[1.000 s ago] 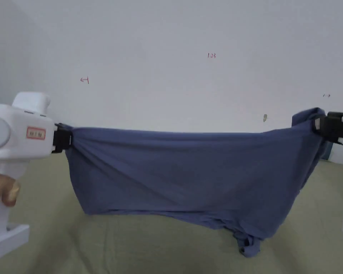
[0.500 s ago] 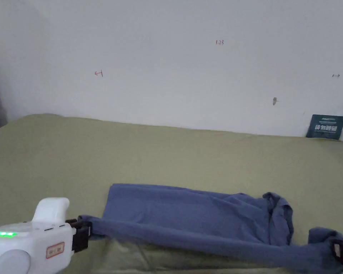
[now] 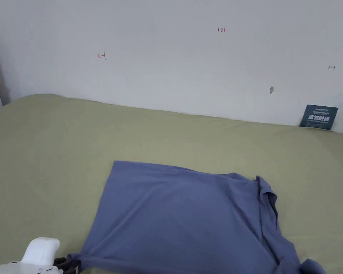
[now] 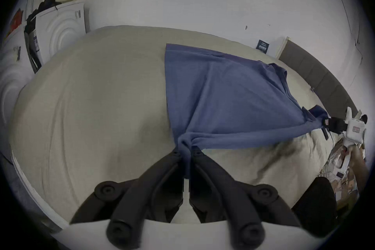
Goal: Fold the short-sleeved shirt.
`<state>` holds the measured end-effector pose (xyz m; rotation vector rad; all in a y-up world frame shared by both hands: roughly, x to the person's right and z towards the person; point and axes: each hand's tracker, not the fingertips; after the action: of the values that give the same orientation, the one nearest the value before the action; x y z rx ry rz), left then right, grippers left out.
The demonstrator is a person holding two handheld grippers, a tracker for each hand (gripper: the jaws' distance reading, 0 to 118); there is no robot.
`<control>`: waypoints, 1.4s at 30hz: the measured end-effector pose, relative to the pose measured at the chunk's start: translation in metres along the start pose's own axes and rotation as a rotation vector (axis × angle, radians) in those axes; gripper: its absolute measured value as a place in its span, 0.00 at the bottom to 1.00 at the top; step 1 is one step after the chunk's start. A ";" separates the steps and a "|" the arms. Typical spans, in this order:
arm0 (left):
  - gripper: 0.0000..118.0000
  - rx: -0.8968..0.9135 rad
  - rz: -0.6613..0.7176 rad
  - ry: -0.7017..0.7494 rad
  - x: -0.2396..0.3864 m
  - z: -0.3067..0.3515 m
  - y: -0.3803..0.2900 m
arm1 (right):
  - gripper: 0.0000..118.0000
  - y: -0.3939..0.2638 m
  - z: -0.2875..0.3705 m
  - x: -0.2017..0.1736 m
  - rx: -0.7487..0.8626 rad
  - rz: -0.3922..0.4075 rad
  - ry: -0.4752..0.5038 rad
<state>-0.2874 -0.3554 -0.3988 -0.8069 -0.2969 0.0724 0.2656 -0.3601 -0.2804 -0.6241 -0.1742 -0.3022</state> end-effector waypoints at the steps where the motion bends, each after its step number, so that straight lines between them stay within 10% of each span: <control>1: 0.03 -0.004 -0.004 0.000 0.000 0.002 -0.002 | 0.00 -0.002 0.002 0.002 -0.001 -0.009 -0.004; 7: 0.06 0.003 0.023 -0.002 0.000 0.006 -0.006 | 0.07 -0.007 -0.008 0.008 -0.042 -0.011 -0.018; 11: 0.50 -0.032 0.108 0.068 -0.001 -0.001 -0.003 | 0.43 -0.010 -0.006 0.008 -0.086 -0.035 -0.027; 13: 0.90 -0.043 0.155 0.050 -0.006 0.003 -0.003 | 0.88 -0.006 0.000 0.011 -0.111 -0.021 -0.047; 18: 0.88 -0.025 0.156 0.079 0.004 0.028 0.006 | 0.86 0.013 0.017 0.002 -0.080 -0.003 -0.121; 20: 0.73 0.022 0.097 0.103 0.013 0.039 0.005 | 0.74 0.014 0.024 -0.004 -0.089 0.005 -0.122; 21: 0.55 0.044 0.083 0.123 0.018 0.045 0.005 | 0.57 0.014 0.026 -0.005 -0.105 0.017 -0.119; 22: 0.15 0.068 0.072 0.129 0.024 0.049 0.004 | 0.17 0.012 0.027 -0.007 -0.117 0.041 -0.115; 23: 0.01 0.068 0.072 0.130 0.027 0.049 0.002 | 0.00 0.010 0.028 -0.012 -0.140 0.085 -0.138; 30: 0.00 -0.047 0.071 0.182 0.025 0.031 -0.016 | 0.00 0.004 0.021 -0.012 -0.147 0.083 -0.101; 33: 0.05 -0.050 0.088 0.170 0.016 0.026 -0.023 | 0.00 0.004 0.017 -0.010 -0.135 0.062 -0.068; 36: 0.87 -0.044 0.112 0.163 0.006 0.015 -0.027 | 0.00 0.000 0.013 -0.011 -0.130 0.093 -0.073; 42: 0.90 -0.040 0.022 0.094 0.012 0.002 -0.034 | 0.00 -0.004 0.016 -0.014 -0.141 0.095 -0.062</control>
<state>-0.2782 -0.3753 -0.3704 -0.8508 -0.2012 0.0487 0.2502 -0.3503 -0.2693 -0.7799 -0.1830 -0.2043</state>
